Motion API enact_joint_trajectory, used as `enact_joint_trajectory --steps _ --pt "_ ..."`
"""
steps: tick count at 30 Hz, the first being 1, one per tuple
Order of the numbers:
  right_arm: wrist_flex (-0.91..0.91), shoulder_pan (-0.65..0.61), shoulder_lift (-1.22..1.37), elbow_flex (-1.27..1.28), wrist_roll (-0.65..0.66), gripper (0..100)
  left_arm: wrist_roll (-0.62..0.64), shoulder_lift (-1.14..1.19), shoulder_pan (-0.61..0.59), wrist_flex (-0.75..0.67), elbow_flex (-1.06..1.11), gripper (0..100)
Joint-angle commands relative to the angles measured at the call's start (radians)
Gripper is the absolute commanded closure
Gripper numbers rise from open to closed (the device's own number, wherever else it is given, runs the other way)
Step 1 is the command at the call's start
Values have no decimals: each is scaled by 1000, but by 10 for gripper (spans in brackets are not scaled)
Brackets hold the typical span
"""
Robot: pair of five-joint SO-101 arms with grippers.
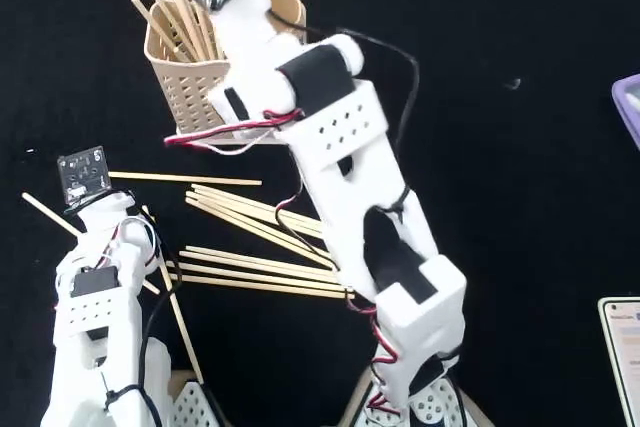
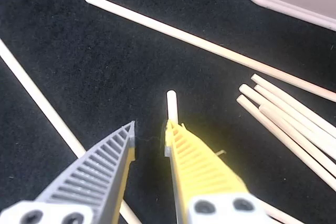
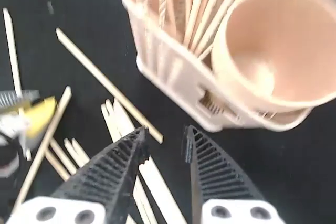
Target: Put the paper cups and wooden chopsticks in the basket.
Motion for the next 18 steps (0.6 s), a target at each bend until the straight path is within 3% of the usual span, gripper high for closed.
enact_joint_trajectory --steps 1,6,14,18 --pt "32 -17 -116 136 23 889 -5 -18 12 -15 -12 897" --pt "-2 -101 -266 481 51 889 -5 -18 12 -15 -12 897" --pt "-462 -167 -625 1273 158 889 -5 -18 12 -15 -13 897" --pt "-600 -166 -731 1537 198 889 -5 -18 12 -15 -15 898"
